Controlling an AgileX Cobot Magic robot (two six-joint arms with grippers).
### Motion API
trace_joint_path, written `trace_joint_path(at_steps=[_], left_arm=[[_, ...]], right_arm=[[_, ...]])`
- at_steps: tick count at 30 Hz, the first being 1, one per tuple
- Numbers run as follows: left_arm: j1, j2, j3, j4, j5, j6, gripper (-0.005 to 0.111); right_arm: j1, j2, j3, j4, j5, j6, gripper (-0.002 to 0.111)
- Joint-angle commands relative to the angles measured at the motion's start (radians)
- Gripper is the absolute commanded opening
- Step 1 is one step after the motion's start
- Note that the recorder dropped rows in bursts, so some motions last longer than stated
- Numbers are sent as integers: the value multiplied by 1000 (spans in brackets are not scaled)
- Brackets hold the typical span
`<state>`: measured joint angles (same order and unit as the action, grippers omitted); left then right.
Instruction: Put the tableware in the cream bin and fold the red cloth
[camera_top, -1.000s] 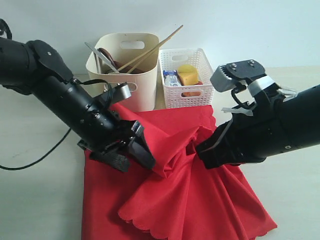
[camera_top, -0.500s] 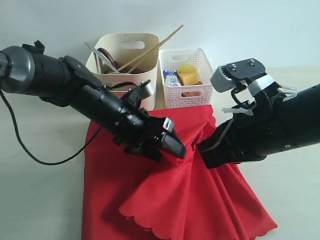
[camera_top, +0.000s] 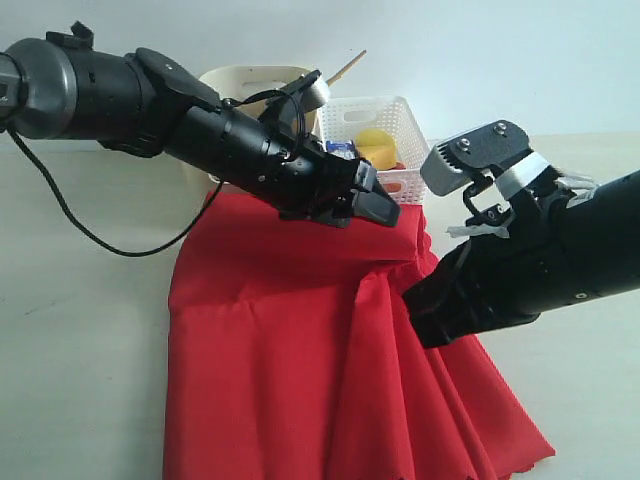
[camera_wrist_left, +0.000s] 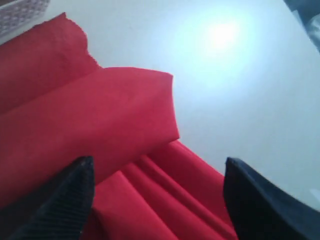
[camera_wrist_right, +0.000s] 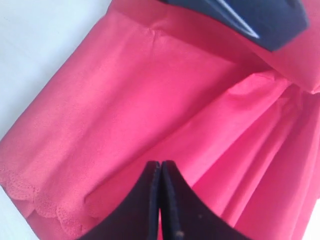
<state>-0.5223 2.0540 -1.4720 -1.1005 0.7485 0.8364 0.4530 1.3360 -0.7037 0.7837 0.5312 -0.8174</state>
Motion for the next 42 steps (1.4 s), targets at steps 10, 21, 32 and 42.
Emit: trace_joint_path(at_steps=[10,21,32,42], left_arm=[[95,-139,18,274,154,-168,37],[95,-265,195,462,145,-314,0],[93,-281,403,501,-67,-351,0],[91,-249,468,492,-220,-347,0]], right_arm=[[0,159,-63,75,-192,-10,0],[0,473,-327,71,-319,46,0],[-59,599,-350,75,-504,61,0],[16,506,-350,44,-69,-48,0]])
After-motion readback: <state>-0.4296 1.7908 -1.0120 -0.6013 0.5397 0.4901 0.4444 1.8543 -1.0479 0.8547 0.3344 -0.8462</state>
